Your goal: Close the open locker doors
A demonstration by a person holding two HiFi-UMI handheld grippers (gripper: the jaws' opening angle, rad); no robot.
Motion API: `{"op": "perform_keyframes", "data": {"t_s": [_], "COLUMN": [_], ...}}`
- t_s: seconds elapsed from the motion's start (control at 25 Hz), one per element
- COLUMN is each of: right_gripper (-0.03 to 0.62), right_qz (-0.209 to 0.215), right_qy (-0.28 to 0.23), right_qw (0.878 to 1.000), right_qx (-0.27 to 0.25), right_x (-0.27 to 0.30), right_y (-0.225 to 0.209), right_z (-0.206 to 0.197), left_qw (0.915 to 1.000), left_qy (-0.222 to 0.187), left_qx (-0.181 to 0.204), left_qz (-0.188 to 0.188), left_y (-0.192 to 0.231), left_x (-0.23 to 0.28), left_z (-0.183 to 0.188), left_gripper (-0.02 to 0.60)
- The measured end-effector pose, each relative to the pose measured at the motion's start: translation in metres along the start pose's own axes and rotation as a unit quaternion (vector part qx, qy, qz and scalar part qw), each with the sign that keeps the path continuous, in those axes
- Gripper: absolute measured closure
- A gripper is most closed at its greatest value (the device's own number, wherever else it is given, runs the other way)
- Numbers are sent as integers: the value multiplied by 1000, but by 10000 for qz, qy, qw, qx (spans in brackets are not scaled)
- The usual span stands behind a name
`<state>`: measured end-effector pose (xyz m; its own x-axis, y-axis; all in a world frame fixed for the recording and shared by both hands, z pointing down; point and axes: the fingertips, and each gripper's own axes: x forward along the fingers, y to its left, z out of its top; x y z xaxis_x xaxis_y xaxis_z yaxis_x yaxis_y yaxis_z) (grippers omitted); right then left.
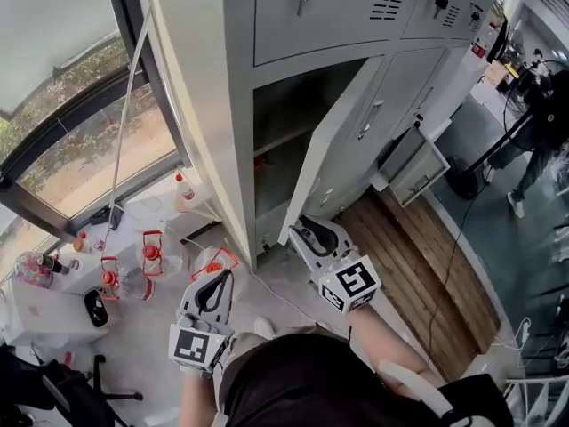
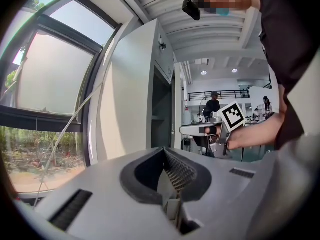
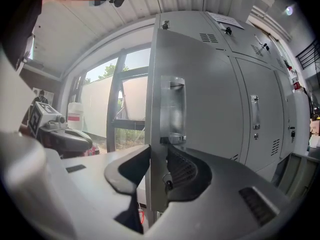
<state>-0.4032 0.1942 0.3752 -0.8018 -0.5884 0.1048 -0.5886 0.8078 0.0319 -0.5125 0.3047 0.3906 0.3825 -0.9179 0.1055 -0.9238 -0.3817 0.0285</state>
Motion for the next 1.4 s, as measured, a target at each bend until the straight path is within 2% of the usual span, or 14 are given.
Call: {"op": "perform_keyframes", "data": {"t_s": [0.68, 1.4], "right_gripper": [476, 468], "right_qz": [115, 178], "right_qy": [-40, 11], "right_qw": [9999, 9998], "right_qx": [-52, -66], "right_x": [61, 87], "right_y": [5, 5], "right_z": [10, 12], "left_qw": [10000, 10000], "left_qy": [9, -29], "left_qx": [13, 42], "left_qz": [48, -46], "left_y": [38, 44], "left_x": [3, 12], "left_z": [-1, -1], "left_gripper": [574, 574]}}
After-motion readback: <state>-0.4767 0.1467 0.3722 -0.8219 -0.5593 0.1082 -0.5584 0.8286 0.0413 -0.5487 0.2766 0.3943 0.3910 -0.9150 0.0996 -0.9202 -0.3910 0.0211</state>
